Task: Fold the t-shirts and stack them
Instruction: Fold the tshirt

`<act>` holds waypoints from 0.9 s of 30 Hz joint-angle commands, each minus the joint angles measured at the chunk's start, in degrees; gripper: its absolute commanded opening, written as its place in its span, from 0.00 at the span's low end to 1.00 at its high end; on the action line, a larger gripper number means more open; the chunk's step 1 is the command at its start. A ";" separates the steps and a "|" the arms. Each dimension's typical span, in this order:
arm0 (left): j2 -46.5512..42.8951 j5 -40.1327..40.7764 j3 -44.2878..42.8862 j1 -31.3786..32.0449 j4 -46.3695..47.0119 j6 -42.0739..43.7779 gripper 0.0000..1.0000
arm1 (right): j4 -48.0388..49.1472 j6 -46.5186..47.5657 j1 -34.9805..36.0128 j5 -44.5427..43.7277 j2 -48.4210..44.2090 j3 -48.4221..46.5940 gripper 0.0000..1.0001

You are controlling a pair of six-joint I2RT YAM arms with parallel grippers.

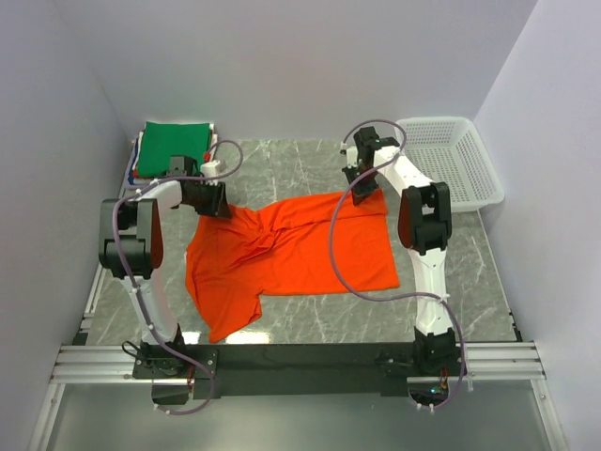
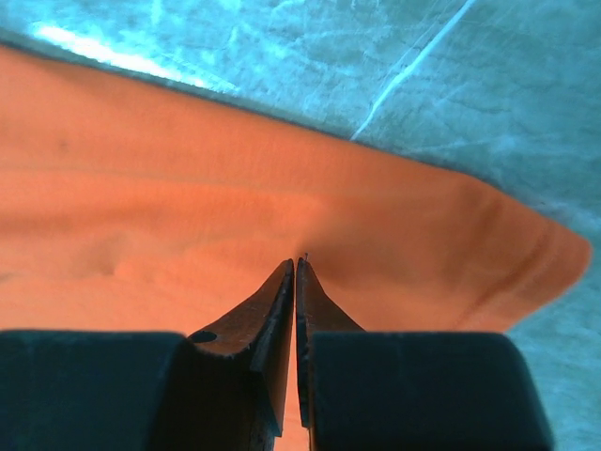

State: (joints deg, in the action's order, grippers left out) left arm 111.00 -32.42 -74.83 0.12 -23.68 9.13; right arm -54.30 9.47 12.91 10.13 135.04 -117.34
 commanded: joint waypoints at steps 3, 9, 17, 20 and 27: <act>3.61 4.29 -1.55 -5.56 4.43 -5.34 0.41 | -5.01 -1.13 -0.51 -0.20 3.20 -5.79 0.10; 7.29 5.80 -4.88 -8.55 4.79 -5.43 0.41 | -9.50 -0.07 -0.34 -0.64 9.53 -15.62 0.08; 14.94 1.31 -14.80 -10.32 2.59 -6.66 0.51 | -4.77 2.04 -0.07 -5.46 11.91 -20.90 0.08; 15.91 -0.09 -17.45 -10.75 2.33 -7.80 0.53 | -0.38 2.57 -0.16 -9.33 11.74 -20.91 0.08; 1.70 -7.83 -11.49 -11.81 -0.65 -1.84 0.57 | 3.41 3.79 0.63 -6.71 -1.95 -8.72 0.16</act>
State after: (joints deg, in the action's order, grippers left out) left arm 122.56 -36.86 -88.20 -11.22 -21.76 3.33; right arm -53.17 11.84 12.95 2.15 143.09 -131.17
